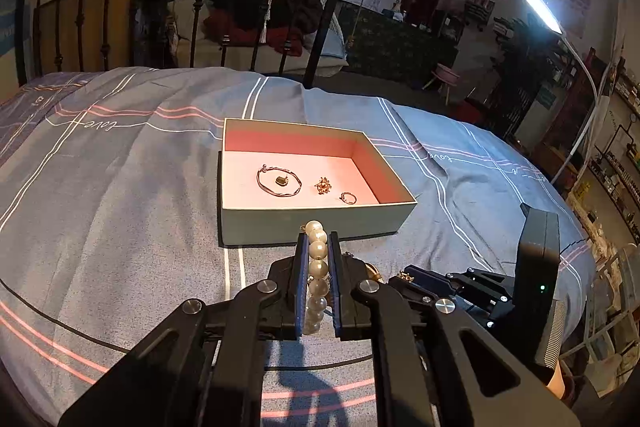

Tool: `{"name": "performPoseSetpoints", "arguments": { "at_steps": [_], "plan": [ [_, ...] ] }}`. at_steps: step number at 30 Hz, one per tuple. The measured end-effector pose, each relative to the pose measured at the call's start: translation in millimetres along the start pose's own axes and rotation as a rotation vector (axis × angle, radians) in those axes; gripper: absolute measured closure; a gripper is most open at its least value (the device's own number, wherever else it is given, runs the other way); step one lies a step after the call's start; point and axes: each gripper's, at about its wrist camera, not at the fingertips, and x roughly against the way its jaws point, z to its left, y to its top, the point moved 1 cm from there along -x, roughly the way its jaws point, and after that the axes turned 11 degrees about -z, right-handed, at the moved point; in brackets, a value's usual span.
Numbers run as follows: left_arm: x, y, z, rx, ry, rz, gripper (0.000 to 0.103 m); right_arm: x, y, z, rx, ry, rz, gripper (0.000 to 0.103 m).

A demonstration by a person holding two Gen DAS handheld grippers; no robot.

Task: Organize jewelry
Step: 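Carry the pearl bracelet toward the box with the left tool while the right tool grasps a gold flower brooch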

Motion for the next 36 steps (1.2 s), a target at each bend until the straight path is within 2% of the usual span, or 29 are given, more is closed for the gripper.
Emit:
{"name": "performPoseSetpoints", "arguments": {
  "at_steps": [6, 14, 24, 36],
  "plan": [
    [-2.1, -2.0, -1.9, -0.004, 0.001, 0.01, 0.094, 9.9, -1.7, -0.1, -0.025, 0.012, -0.014, 0.081],
    [-4.3, -4.1, -6.2, -0.014, -0.007, 0.021, 0.094, 20.9, 13.1, 3.0, -0.022, 0.024, -0.059, 0.081],
    [-8.1, -7.1, -11.2, -0.012, -0.023, 0.035, 0.094, 22.4, 14.8, 6.7, -0.024, 0.03, -0.063, 0.081],
    [-13.7, 9.7, -17.9, -0.029, -0.033, 0.002, 0.094, 41.6, 53.0, 9.9, -0.016, 0.036, -0.185, 0.081]
  ]
}}
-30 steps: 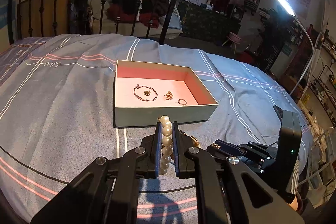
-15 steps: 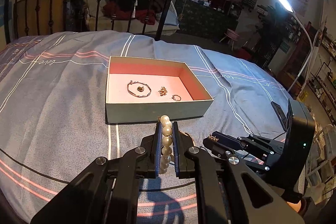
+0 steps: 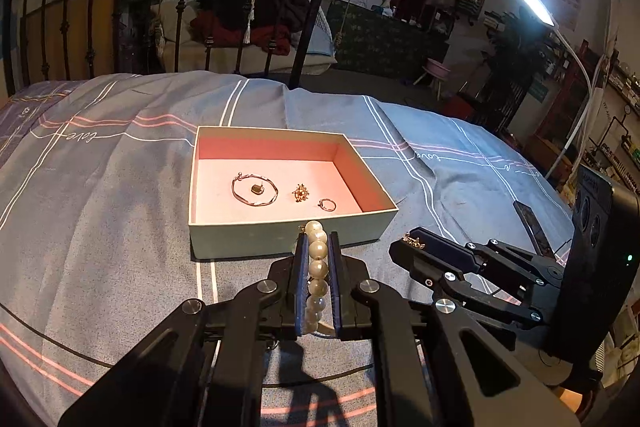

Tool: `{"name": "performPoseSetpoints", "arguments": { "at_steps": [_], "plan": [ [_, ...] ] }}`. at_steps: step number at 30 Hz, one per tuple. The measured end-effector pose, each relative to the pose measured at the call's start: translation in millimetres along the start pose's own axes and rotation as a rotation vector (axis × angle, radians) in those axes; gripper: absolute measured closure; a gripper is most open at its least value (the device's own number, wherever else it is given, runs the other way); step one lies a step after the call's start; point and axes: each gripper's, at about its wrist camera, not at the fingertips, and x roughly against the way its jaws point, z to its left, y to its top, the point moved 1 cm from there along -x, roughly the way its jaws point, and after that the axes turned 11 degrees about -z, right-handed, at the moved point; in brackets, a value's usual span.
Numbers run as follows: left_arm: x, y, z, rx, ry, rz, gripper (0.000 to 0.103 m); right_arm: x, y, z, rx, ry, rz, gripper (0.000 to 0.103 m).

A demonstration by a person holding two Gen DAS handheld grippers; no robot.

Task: Organize jewelry
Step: 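Carry the pearl bracelet toward the box with the left tool while the right tool grasps a gold flower brooch, then lower both held pieces into the box and open both tools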

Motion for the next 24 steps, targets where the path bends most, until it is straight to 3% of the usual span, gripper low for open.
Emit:
{"name": "performPoseSetpoints", "arguments": {
  "at_steps": [13, 24],
  "plan": [
    [-17.7, 38.7, -1.4, -0.012, 0.009, -0.072, 0.094, -31.2, 36.9, -7.9, 0.014, -0.005, -0.033, 0.081],
    [-62.4, 54.3, 2.7, -0.027, 0.054, -0.037, 0.094, -78.1, 43.7, -21.4, 0.019, -0.011, 0.03, 0.081]
  ]
}}
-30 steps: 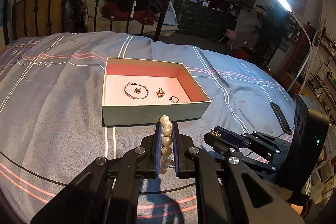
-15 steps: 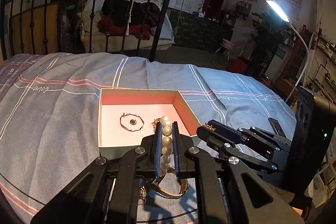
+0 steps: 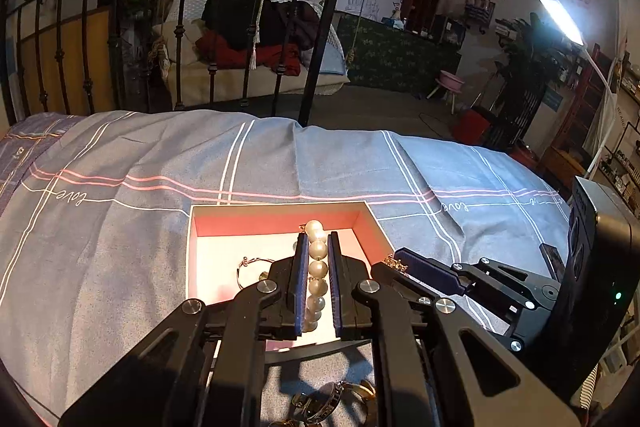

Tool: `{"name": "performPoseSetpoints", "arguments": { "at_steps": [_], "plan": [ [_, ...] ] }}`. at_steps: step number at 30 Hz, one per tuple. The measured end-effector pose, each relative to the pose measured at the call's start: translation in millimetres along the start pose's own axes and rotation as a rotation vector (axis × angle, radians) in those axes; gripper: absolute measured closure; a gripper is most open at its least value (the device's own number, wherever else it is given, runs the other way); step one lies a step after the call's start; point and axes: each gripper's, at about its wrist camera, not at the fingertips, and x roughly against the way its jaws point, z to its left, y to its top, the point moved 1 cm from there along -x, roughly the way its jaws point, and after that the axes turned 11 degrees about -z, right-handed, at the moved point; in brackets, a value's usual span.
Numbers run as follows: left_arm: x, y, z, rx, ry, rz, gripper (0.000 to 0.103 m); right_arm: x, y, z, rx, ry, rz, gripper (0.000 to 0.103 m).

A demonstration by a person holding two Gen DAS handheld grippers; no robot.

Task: Organize jewelry
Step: 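Lower both held pieces into the box and open both tools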

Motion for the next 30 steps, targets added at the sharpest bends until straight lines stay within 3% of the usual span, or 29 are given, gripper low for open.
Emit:
{"name": "performPoseSetpoints", "arguments": {
  "at_steps": [14, 30],
  "plan": [
    [-49.4, -15.3, 1.4, -0.044, 0.062, 0.106, 0.094, -49.4, -13.9, -6.3, 0.001, 0.003, 0.133, 0.081],
    [-89.7, -41.9, 22.2, -0.03, 0.135, 0.232, 0.094, -62.7, -22.9, -10.1, 0.015, 0.004, 0.18, 0.081]
  ]
}}
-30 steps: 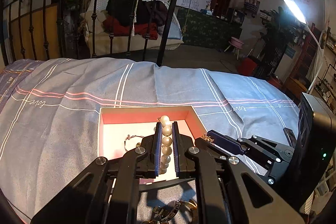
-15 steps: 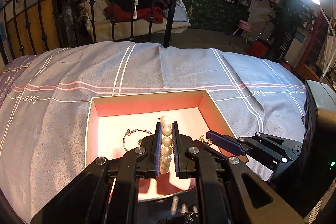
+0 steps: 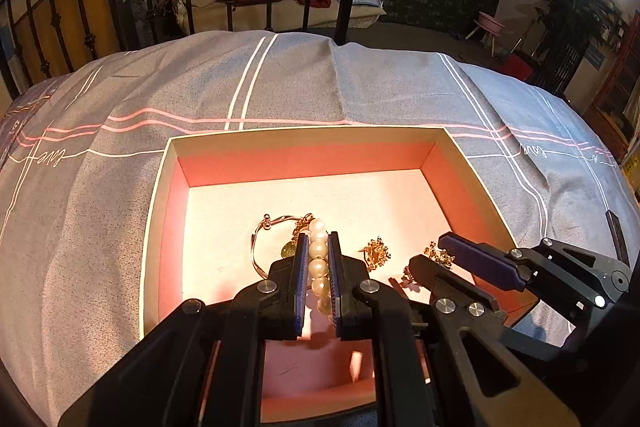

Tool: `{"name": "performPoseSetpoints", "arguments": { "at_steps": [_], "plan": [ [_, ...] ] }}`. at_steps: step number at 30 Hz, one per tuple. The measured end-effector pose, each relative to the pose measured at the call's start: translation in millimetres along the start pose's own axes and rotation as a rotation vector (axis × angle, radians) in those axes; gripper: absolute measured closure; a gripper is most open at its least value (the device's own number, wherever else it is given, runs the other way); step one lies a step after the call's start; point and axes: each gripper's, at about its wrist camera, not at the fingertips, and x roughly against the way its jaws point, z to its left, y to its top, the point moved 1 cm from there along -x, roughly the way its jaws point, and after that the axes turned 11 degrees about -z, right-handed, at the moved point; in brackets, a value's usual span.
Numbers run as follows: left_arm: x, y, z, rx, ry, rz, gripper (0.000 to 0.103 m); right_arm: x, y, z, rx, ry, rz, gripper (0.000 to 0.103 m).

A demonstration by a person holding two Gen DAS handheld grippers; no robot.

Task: Organize jewelry
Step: 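Lower both held pieces into the box and open both tools, then move both tools back to the remaining jewelry beside the watch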

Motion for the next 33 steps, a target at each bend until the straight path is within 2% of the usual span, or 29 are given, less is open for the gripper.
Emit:
{"name": "performPoseSetpoints", "arguments": {
  "at_steps": [16, 22, 24, 25, 26, 27, 28, 29, 33],
  "plan": [
    [-7.6, 2.5, 2.4, 0.015, 0.017, 0.015, 0.094, -0.8, -0.2, 1.1, 0.0, -0.003, -0.002, 0.081],
    [-7.2, 5.9, 1.5, 0.004, 0.048, 0.02, 0.093, -0.5, -0.7, 1.0, 0.003, -0.007, -0.004, 0.081],
    [-0.4, 9.4, 3.0, 0.002, 0.061, 0.0, 0.091, 2.0, -0.9, 1.2, 0.003, -0.017, -0.005, 0.081],
    [6.0, 11.7, 3.9, 0.005, 0.057, -0.018, 0.085, 4.5, -0.8, 1.5, 0.002, -0.024, -0.007, 0.077],
    [13.2, 14.2, 5.0, 0.01, 0.052, -0.035, 0.079, 7.5, -0.7, 3.0, 0.001, -0.017, -0.011, 0.066],
    [21.3, 16.5, 6.0, 0.016, 0.047, -0.053, 0.069, 11.4, -0.4, 5.1, 0.005, -0.019, -0.02, 0.058],
    [30.7, 18.5, 6.9, 0.024, 0.039, -0.075, 0.063, 16.9, 0.0, 8.0, 0.015, -0.027, -0.035, 0.04],
    [40.6, 19.8, 7.4, 0.027, 0.027, -0.095, 0.062, 22.8, 0.2, 10.7, 0.024, -0.039, -0.05, 0.034],
    [80.6, 12.0, 12.3, 0.042, -0.007, -0.155, 0.059, 53.0, -5.1, 16.4, 0.011, -0.045, -0.107, 0.034]
  ]
}}
